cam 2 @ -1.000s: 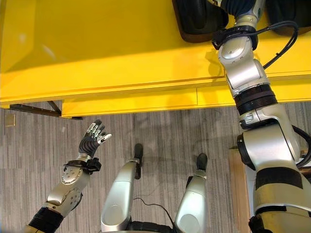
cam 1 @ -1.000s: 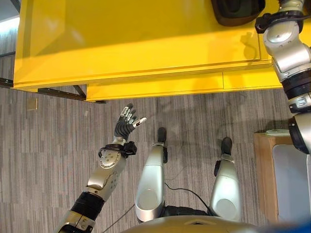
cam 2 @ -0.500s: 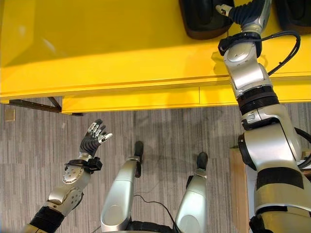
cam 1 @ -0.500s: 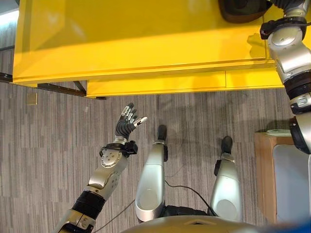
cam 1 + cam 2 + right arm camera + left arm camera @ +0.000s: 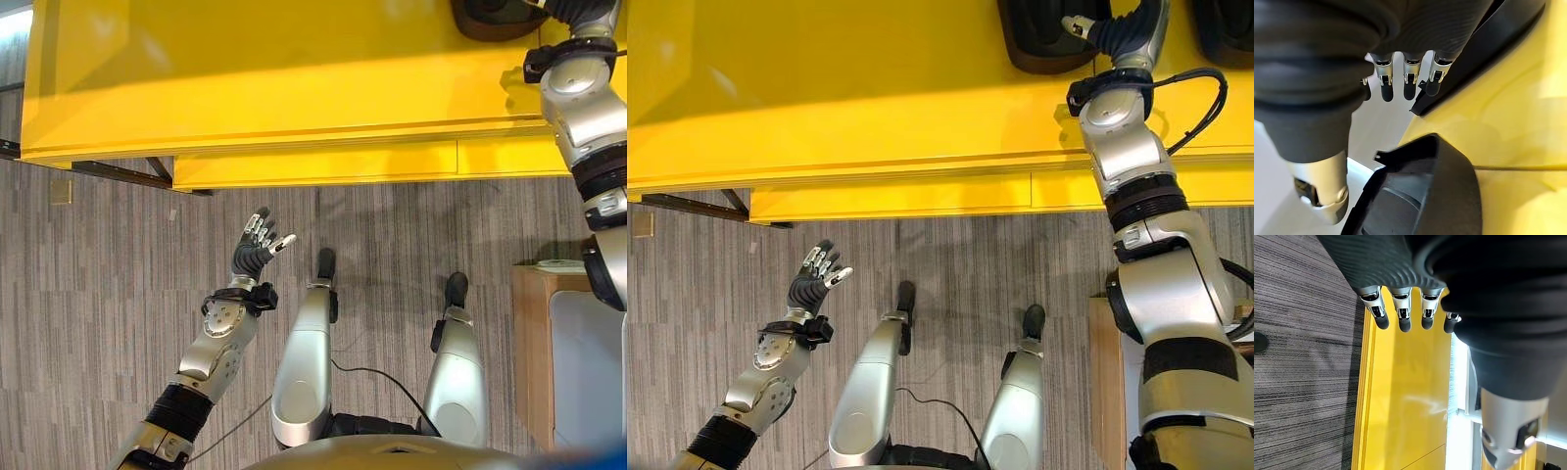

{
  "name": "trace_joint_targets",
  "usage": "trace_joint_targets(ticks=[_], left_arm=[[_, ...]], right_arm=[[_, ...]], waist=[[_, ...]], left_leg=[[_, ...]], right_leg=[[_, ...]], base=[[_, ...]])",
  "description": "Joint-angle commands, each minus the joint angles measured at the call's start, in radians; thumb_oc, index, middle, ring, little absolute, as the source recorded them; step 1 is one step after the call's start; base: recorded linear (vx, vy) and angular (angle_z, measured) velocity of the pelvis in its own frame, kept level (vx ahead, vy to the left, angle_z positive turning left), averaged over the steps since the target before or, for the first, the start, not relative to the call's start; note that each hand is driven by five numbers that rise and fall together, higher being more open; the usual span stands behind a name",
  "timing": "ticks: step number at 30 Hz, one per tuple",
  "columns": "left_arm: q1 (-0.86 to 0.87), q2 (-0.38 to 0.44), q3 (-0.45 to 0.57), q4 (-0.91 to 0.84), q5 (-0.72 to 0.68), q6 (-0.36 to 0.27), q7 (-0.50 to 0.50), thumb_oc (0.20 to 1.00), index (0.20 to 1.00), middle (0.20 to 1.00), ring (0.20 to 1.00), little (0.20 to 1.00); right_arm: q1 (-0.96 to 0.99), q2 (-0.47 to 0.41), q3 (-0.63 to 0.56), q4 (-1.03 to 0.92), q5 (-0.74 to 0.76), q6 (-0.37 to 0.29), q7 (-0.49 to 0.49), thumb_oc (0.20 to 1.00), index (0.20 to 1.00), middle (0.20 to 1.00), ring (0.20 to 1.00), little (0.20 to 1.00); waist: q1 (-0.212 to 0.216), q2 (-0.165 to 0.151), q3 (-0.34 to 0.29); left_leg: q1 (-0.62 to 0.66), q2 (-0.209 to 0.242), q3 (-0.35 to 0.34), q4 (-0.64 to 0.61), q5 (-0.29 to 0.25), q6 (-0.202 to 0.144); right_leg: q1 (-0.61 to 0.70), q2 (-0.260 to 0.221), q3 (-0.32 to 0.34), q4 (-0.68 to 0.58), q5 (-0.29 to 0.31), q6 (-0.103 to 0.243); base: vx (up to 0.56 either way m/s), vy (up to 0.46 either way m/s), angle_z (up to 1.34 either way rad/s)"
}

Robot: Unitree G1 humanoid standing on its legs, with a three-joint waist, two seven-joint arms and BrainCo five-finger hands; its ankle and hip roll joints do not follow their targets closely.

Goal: Move parts from the plastic box to the shelf.

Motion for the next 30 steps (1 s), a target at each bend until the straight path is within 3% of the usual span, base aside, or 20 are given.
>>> trace_joint_targets(ticks=[1, 30], left_arm=[[0.019, -0.003, -0.019, -0.04, -0.009, -0.065, 0.026, 1.0, 1.0, 1.0, 1.0, 1.0], [0.0, -0.023, -0.022, -0.029, -0.023, -0.052, 0.044, 1.0, 1.0, 1.0, 1.0, 1.0]], right_arm=[[-0.047, -0.045, -0.025, -0.019, 0.001, -0.06, -0.008, 1.0, 1.0, 1.0, 1.0, 1.0], [0.029, 0.049, -0.076, -0.057, 0.162, -0.098, 0.038, 1.0, 1.0, 1.0, 1.0, 1.0]], waist=[[0.032, -0.004, -0.014], [0.045, -0.026, -0.014]], left_leg=[[-0.007, 0.014, -0.024, -0.128, 0.116, 0.0], [-0.048, -0.003, -0.036, -0.103, 0.101, 0.009]], right_leg=[[-0.036, 0.002, 0.006, 0.261, -0.189, -0.049], [-0.051, 0.0, 0.003, 0.258, -0.186, -0.051]], base=[[0.0, 0.0, 0.0], [0.0, 0.001, 0.01]])
